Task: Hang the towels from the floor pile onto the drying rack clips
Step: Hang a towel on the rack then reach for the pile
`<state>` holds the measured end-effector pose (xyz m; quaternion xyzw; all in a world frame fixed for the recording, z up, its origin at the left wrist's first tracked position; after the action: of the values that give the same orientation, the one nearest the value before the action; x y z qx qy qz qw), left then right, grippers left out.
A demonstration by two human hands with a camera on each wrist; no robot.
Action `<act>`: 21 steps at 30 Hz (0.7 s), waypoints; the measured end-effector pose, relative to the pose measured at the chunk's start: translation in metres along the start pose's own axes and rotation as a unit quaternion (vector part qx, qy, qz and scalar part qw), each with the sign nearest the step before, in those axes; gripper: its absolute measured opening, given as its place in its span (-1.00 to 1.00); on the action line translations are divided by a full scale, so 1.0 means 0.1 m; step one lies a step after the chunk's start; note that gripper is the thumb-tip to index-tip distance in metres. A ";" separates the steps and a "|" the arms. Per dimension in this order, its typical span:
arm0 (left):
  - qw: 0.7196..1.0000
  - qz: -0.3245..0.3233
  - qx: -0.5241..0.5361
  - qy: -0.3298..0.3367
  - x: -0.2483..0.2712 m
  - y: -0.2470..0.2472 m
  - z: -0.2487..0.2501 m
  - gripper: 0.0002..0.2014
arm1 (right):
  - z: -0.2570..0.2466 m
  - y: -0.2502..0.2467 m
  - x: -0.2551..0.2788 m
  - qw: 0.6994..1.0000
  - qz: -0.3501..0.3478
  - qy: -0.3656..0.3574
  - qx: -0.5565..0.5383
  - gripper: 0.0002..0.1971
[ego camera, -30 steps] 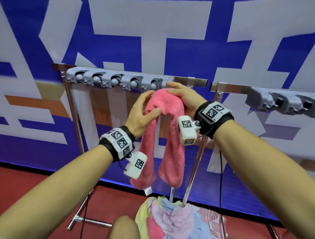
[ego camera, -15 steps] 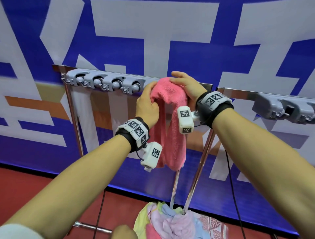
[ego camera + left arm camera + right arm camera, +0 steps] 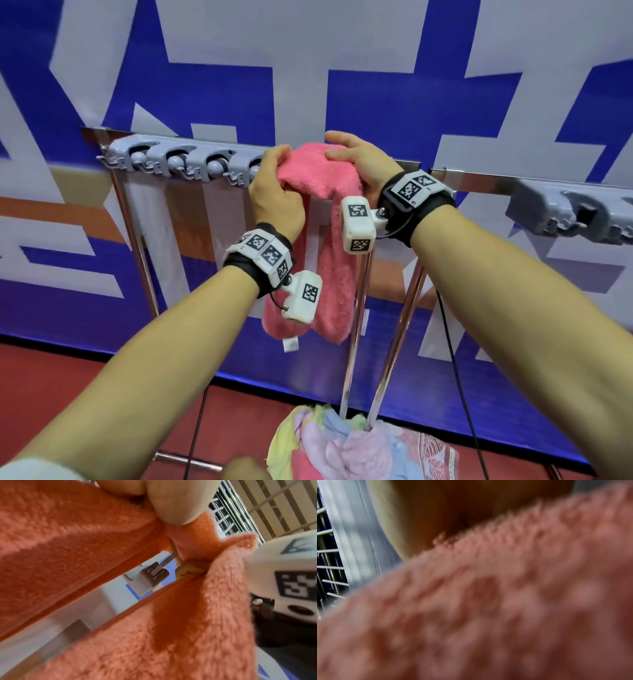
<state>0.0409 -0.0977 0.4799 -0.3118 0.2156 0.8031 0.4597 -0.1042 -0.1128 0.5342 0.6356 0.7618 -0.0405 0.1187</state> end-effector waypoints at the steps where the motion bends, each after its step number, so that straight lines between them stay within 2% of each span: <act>1: 1.000 -0.006 -0.018 0.006 0.02 0.02 0.00 -0.41 | 0.01 -0.03 0.00 1.000 0.007 0.000 0.005 -0.62; 5: 0.997 -0.060 -0.042 0.013 0.12 0.18 -0.05 -0.37 | 0.18 -0.29 0.05 0.996 0.081 0.002 0.048 -0.67; 9: 0.991 -0.111 -0.056 -0.046 0.16 0.28 -0.09 -0.36 | 0.40 -0.52 0.10 0.984 0.157 0.002 0.080 -0.71; 12: 0.989 -0.126 -0.052 -0.054 0.17 0.27 -0.05 -0.36 | 0.56 -0.52 0.15 0.987 0.141 0.011 0.082 -0.86; 14: 0.986 -0.148 -0.056 -0.046 0.19 0.26 -0.04 -0.37 | 0.65 -0.46 0.17 0.981 0.132 0.016 0.139 -0.97; 16: 0.984 -0.168 -0.044 -0.044 0.20 0.25 -0.06 -0.37 | 0.72 -0.41 0.16 0.970 0.134 0.022 0.201 -0.90; 19: 0.981 -0.185 -0.016 -0.063 0.20 0.22 -0.08 -0.39 | 0.72 -0.41 0.11 0.954 0.172 0.023 0.244 -0.79; 21: 0.981 -0.185 -0.026 -0.047 0.21 0.20 -0.03 -0.44 | 0.67 -0.39 0.12 0.945 0.194 0.001 0.265 -0.75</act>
<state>0.0166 -0.0964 0.4637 -0.3196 0.1114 0.7231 0.6021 -0.1353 -0.1229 0.4631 0.7797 0.5857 -0.2161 -0.0489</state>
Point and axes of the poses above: each hand's wrist, its own x-axis away from the middle knuckle, its own y-axis out of the palm, z = x × y, the point moved 3 cm from there along -x, towards the middle knuckle, and after that the axes turned 4 degrees about -y, right-handed, at the moved point
